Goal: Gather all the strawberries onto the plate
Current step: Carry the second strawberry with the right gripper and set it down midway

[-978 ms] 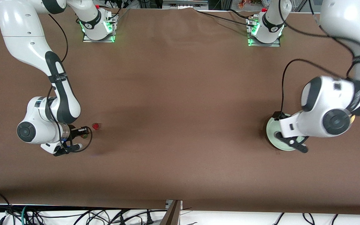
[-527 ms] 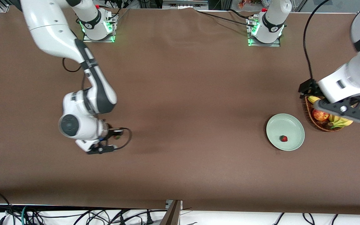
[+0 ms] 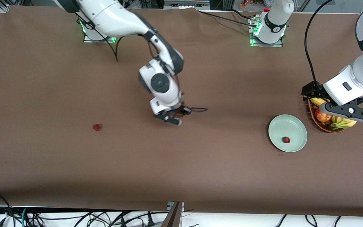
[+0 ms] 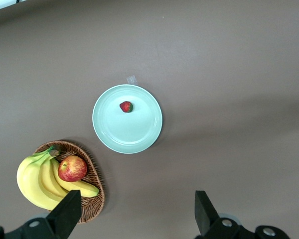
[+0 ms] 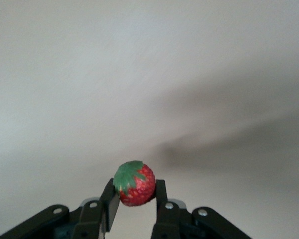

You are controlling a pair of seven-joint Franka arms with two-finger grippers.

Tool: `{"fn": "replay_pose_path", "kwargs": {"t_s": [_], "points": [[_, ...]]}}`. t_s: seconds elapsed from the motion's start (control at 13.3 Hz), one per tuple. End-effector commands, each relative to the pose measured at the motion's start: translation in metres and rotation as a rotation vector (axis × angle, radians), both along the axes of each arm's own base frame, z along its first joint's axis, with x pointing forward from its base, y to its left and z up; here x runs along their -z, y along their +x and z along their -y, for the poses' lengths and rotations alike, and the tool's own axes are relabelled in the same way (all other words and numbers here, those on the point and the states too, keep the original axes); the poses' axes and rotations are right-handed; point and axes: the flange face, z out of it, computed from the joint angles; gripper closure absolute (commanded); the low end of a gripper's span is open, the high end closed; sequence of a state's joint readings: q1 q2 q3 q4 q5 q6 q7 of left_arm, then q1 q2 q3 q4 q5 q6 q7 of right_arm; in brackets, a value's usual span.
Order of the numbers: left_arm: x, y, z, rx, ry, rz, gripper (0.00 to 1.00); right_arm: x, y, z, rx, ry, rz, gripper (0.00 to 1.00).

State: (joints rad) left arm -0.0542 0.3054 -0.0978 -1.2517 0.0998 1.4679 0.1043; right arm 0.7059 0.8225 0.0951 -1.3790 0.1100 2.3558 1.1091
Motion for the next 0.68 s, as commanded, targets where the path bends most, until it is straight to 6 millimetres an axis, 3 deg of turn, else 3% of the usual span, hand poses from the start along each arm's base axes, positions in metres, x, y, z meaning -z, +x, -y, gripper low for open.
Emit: {"fn": "replay_pose_path", "kwargs": {"t_s": [0.0,0.08,0.23,0.3,0.38,0.45,0.53,0.6], "points": [[-0.007,0.001,0.008,-0.036,-0.021,0.011,0.0,0.016,-0.01,-0.031,0.105,0.069,0.039,0.69],[-0.007,0.001,0.008,-0.051,-0.019,0.012,0.0,0.021,-0.022,-0.044,0.132,0.095,0.049,0.56],[-0.007,0.001,0.008,-0.061,-0.023,0.01,0.0,0.025,-0.023,-0.052,0.18,0.158,0.093,0.42],[-0.006,0.001,0.01,-0.064,-0.054,0.003,0.0,0.021,-0.021,-0.05,0.18,0.16,0.099,0.27],[-0.004,0.0,0.009,-0.071,-0.086,-0.007,0.0,0.014,-0.014,-0.044,0.169,0.15,0.112,0.13],[0.0,0.0,0.009,-0.074,-0.107,-0.022,0.0,0.013,-0.006,-0.034,0.158,0.121,0.102,0.07],[0.009,-0.001,0.014,-0.069,-0.122,-0.044,0.0,0.0,0.005,-0.02,0.111,0.078,0.095,0.06],[0.032,-0.004,0.023,-0.059,-0.12,-0.107,0.0,-0.013,0.018,-0.001,0.056,0.022,0.076,0.04]]}}
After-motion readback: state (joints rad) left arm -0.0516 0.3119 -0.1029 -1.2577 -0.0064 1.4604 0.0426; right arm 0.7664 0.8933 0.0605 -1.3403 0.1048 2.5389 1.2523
